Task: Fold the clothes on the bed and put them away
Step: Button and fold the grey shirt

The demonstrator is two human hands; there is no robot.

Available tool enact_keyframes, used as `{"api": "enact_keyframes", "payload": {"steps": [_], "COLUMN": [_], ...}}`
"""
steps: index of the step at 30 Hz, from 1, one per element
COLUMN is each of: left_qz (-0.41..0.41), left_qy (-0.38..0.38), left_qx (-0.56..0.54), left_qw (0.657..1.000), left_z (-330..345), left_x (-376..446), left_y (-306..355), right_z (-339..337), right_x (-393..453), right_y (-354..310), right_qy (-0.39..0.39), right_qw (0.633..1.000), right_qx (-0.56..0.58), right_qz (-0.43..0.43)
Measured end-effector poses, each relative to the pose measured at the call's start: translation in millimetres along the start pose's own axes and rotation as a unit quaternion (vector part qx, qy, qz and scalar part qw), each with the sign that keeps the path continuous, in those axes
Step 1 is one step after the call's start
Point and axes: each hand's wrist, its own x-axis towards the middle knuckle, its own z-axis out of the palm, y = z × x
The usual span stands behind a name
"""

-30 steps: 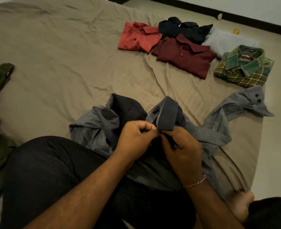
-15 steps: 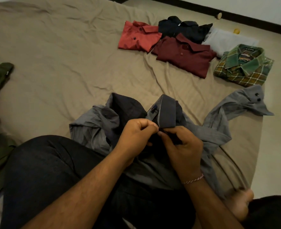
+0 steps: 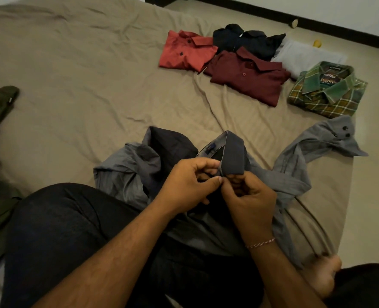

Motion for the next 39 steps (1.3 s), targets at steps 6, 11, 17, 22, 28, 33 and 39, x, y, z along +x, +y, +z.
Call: {"api": "enact_keyframes", "payload": {"steps": [6,11,17,22,28,33,39], "left_qz": [0.042,0.121,0.115,0.112,0.111,0.141,0.082], "left_qy": [0.039,0.083,0.076,0.112,0.152,0.059,0.014], "left_qx": [0.024,0.012,0.065,0.093,0.113,0.063,-0.062], "left_qw": [0.998,0.989,0.988,0.983,0.976,0.986,0.995], "left_z": [11,15,12,18,13,9,-3], "left_x": [-2,-5,-1,2,5,9,2], "left_y": [-5,-2,-5,-9,-13,-13,-1], "right_z": [-2,-5,-2,-3,2,-10,-11], "right_x": [2,7,7,0,-5,5,2], "right_y": [-2,-12,-10,-4,-6,-7,-2], "right_qy": [-0.022,-0.017,-0.021,-0.006,-0.028,-0.051,-0.105], "right_qw": [0.988,0.927,0.885,0.986,0.992,0.952,0.993], "right_qx": [0.111,0.284,0.329,0.095,0.067,0.23,0.051], "right_qz": [0.108,0.245,0.329,0.134,0.098,0.195,0.002]}}
